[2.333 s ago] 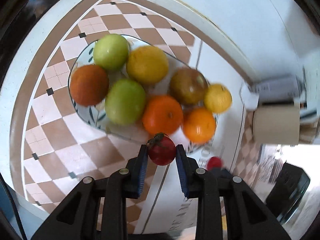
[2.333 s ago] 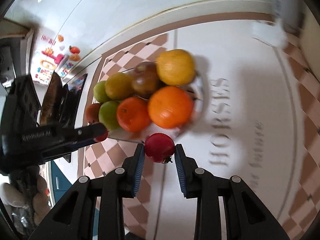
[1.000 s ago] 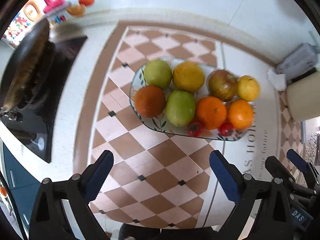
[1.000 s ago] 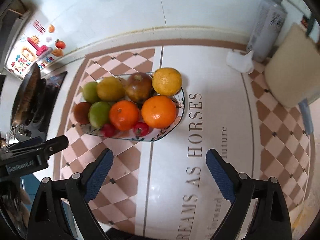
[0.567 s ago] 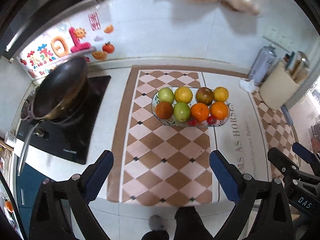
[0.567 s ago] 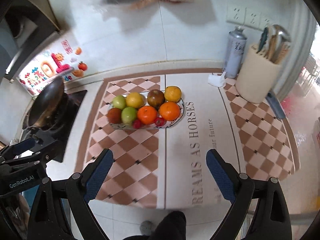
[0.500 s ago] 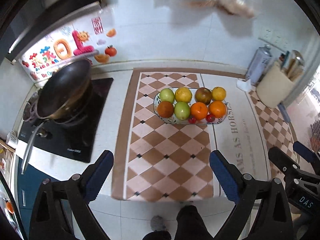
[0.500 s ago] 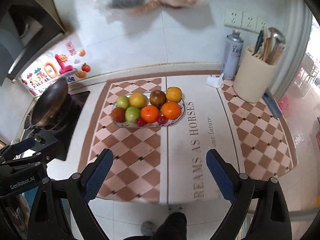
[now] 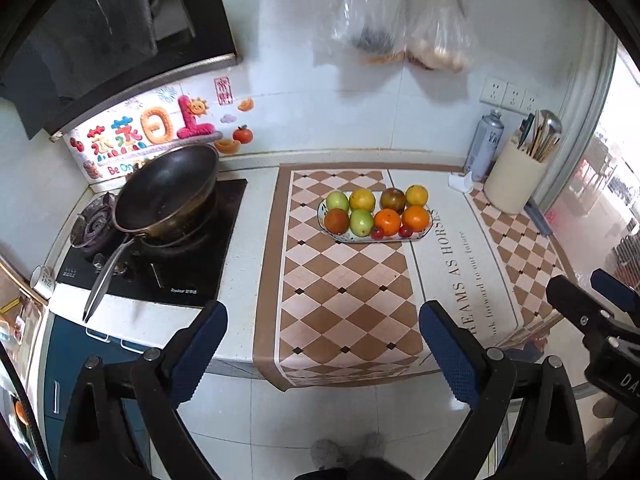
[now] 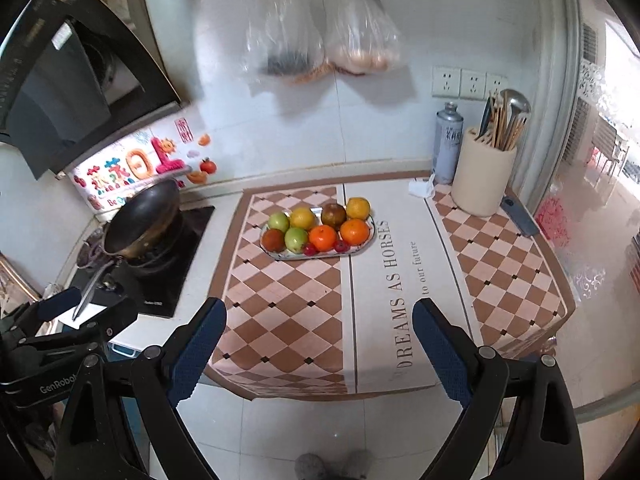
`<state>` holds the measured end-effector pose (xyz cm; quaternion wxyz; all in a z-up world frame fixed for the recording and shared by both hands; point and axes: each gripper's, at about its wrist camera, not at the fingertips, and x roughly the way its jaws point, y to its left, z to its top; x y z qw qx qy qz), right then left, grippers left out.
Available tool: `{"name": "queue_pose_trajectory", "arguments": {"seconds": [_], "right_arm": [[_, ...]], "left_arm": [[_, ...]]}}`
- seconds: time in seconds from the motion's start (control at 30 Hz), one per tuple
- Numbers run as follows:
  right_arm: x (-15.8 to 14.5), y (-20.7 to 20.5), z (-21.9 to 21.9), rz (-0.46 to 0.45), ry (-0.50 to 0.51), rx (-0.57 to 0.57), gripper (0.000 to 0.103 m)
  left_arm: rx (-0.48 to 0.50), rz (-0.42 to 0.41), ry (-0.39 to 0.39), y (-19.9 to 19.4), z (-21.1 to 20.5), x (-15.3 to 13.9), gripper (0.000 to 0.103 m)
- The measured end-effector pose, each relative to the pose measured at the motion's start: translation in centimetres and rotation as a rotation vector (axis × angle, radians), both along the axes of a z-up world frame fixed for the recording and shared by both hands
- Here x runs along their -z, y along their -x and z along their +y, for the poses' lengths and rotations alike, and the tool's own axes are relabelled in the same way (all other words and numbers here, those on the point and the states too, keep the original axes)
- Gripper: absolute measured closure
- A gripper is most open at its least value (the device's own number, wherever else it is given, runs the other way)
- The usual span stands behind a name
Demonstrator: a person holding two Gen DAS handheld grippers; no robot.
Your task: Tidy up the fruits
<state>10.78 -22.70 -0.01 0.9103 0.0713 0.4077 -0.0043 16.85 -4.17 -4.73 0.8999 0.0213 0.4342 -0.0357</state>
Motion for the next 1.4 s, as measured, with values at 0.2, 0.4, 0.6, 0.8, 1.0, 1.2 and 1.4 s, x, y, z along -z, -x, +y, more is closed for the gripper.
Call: {"name": "queue_pose_trajectory", "arguments": {"seconds": [0.2, 0.4, 0.6, 0.8, 1.0, 1.2, 1.4], "right_arm": [[-3.0, 3.5, 0.2, -0.041, 0.015, -0.021, 0.007], [-4.9, 6.0, -0.4, -0.065, 0.006, -0.033, 0.005], [-6.5, 7.2, -0.8, -0.090, 0.006, -0.047, 0.003], [-6.6, 7.3, -1.2, -0.086, -0.004, -0.056, 0.003], [-6.1, 6.7, -1.7, -0.075, -0.003, -0.049, 0.002], [-4.8, 4.4, -2.6, -0.061, -0.001, -0.025, 0.002], [-2.9, 0.2, -3.4, -0.031, 0.000, -0.009, 0.002]], "left_arm": [[-0.014, -0.032, 0.007, 3.2, -0.1, -2.0, 0.005], [-0.029, -0.081, 0.018, 5.7, -0.2, -4.2, 0.005], [-0.035, -0.111, 0.031, 7.0, -0.5, -5.4, 0.005], [-0.039, -0.112, 0.033, 7.4, -0.8, -5.4, 0.005], [-0.051, -0.100, 0.019, 7.0, -1.2, -4.9, 0.005], [-0.065, -0.101, 0.001, 5.2, -1.8, -4.4, 0.005], [-0.083, -0.094, -0.025, 2.0, -2.3, -3.4, 0.005]]}}
